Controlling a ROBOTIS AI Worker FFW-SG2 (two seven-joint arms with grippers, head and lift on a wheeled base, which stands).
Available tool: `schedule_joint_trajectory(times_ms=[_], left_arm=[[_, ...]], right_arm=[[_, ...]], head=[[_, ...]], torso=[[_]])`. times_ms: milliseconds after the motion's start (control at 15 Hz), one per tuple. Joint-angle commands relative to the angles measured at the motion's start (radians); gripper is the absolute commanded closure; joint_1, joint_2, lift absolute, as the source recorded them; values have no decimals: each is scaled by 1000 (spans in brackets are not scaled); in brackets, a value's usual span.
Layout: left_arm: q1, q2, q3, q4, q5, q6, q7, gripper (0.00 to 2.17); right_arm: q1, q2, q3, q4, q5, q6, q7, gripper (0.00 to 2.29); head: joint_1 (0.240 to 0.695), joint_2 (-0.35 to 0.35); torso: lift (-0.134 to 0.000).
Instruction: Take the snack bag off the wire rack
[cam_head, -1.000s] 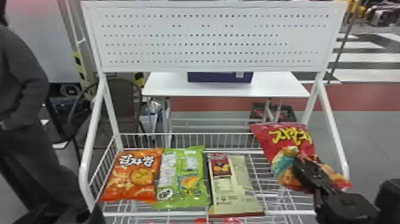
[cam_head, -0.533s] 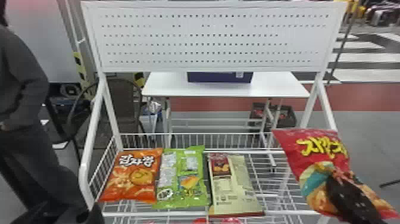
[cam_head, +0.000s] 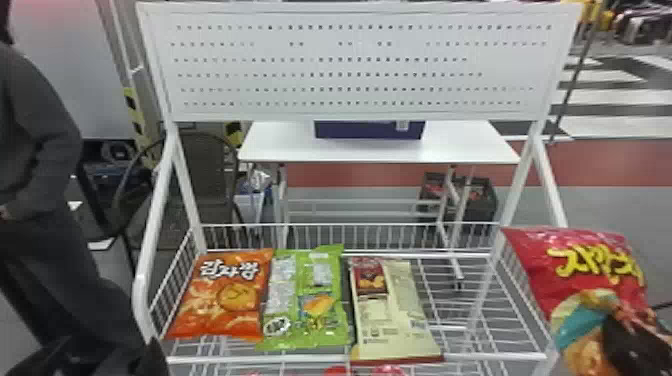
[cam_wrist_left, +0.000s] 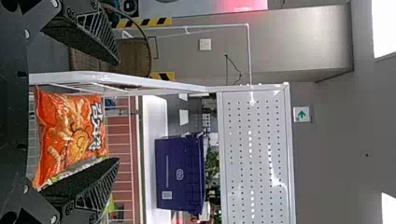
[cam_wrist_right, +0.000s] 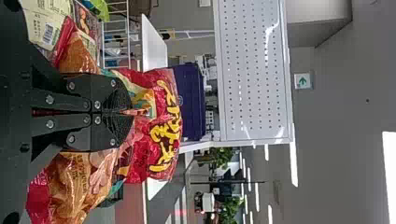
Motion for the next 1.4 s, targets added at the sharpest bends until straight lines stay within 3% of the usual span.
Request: schedule_joint_trajectory(times_ms=[0, 1333], left_arm=[[0, 2, -1, -1, 2, 0, 0, 164], [-6, 2, 24, 4, 26, 0, 1, 164]], right_arm=[[6, 5, -4, -2, 2, -3, 0, 2047], [1, 10, -1, 7, 5, -3, -2, 2047]], head=[[499, 0], [499, 0]], torso=[[0], [0]])
